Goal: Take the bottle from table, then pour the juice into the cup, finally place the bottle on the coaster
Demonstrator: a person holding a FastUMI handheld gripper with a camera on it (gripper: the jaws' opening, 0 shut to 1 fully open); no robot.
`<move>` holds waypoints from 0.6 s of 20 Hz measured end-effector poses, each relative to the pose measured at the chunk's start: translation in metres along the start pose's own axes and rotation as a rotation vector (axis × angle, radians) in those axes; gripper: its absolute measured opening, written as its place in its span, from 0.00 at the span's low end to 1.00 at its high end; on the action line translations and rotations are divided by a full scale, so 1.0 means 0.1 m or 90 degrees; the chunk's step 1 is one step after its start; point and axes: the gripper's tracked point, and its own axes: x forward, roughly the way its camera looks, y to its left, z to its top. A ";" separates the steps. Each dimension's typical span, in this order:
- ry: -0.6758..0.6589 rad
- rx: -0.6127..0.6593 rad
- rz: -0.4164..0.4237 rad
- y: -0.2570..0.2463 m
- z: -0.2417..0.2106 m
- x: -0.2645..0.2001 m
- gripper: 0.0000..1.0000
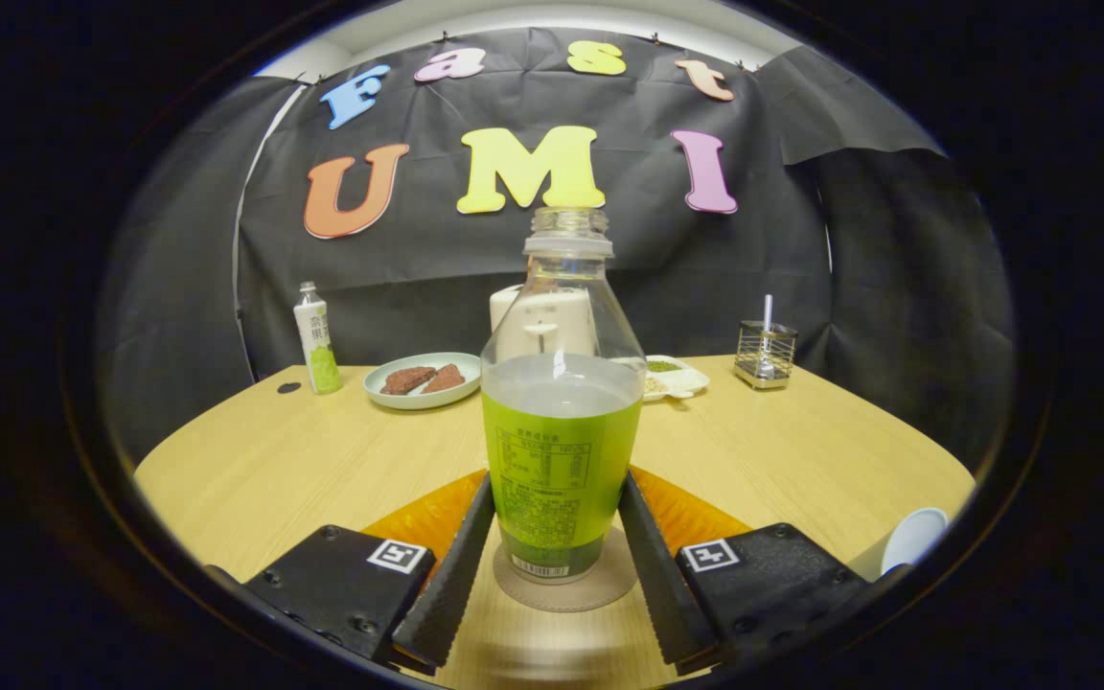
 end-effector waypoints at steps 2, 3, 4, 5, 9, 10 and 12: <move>-0.005 0.004 -0.006 0.00 0.01 -0.03 0.83; -0.008 0.007 -0.002 0.00 0.03 -0.04 0.83; -0.012 0.010 0.002 -0.01 0.02 -0.04 0.85; -0.013 0.010 0.001 -0.04 0.03 -0.05 0.86; -0.011 0.004 -0.008 -0.11 0.05 -0.06 0.95; -0.011 0.002 -0.006 -0.10 0.05 -0.07 0.97; -0.011 -0.010 0.002 -0.08 0.05 -0.11 1.00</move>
